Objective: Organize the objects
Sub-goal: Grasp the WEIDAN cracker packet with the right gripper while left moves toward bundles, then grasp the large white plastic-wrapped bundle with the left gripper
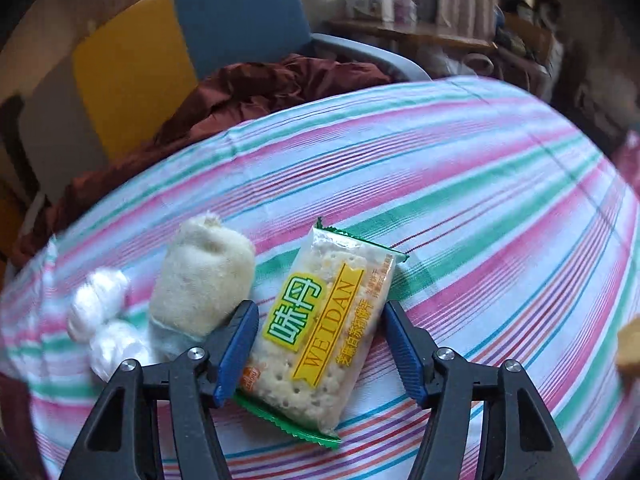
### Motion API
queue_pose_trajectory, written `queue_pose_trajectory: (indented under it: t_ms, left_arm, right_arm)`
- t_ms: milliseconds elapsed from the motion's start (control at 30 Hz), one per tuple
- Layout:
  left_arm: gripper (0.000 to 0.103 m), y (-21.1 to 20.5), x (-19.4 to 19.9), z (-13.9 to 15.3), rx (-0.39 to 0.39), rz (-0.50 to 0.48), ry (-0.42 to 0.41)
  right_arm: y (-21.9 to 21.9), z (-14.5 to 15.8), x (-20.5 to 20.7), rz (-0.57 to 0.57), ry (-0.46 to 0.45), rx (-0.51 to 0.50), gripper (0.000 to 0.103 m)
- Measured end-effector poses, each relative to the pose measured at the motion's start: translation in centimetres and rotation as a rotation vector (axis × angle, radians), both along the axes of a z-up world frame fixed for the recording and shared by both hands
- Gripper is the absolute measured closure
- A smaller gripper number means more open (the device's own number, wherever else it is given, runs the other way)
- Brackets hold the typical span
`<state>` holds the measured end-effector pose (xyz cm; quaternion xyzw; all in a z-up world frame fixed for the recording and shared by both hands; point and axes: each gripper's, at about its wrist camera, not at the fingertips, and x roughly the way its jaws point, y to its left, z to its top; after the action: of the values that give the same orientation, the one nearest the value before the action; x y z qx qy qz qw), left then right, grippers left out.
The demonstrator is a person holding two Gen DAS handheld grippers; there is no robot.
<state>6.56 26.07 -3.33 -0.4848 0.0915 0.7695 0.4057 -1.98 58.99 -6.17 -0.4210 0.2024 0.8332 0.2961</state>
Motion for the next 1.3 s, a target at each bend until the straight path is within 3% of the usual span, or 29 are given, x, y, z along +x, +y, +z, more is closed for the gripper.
queue_pose_trajectory:
  t_ms: [100, 200, 467, 733, 967, 1133, 1300]
  left_arm:
    - [0.041, 0.4, -0.2, -0.1, 0.003, -0.003, -0.009]
    - [0.041, 1.0, -0.5, -0.2, 0.005, -0.003, -0.018]
    - [0.041, 2.9, -1.3, 0.4, 0.003, -0.005, 0.026]
    - [0.041, 7.0, -4.1, 0.9, -0.012, 0.012, 0.096]
    - [0.029, 12.2, -9.5, -0.2, 0.052, 0.106, -0.009]
    - [0.027, 15.2, -13.2, -1.5, 0.098, 0.233, -0.103]
    - [0.023, 17.7, -15.9, -2.9, 0.046, 0.316, -0.115]
  right_arm:
    - [-0.9, -0.2, 0.6, 0.082, -0.029, 0.071, 0.044]
    - [-1.1, -0.1, 2.3, 0.121, -0.008, 0.069, 0.052]
    - [-1.3, -0.1, 6.7, 0.148, 0.046, 0.050, 0.052]
    - [-1.8, -0.4, 7.0, 0.147, 0.059, 0.067, 0.052]
    - [-1.8, -0.5, 7.4, 0.142, 0.088, 0.070, 0.052]
    - [-2.0, -0.6, 7.4, 0.143, 0.085, 0.088, 0.052]
    - [-2.0, -0.6, 7.5, 0.142, 0.098, 0.083, 0.052]
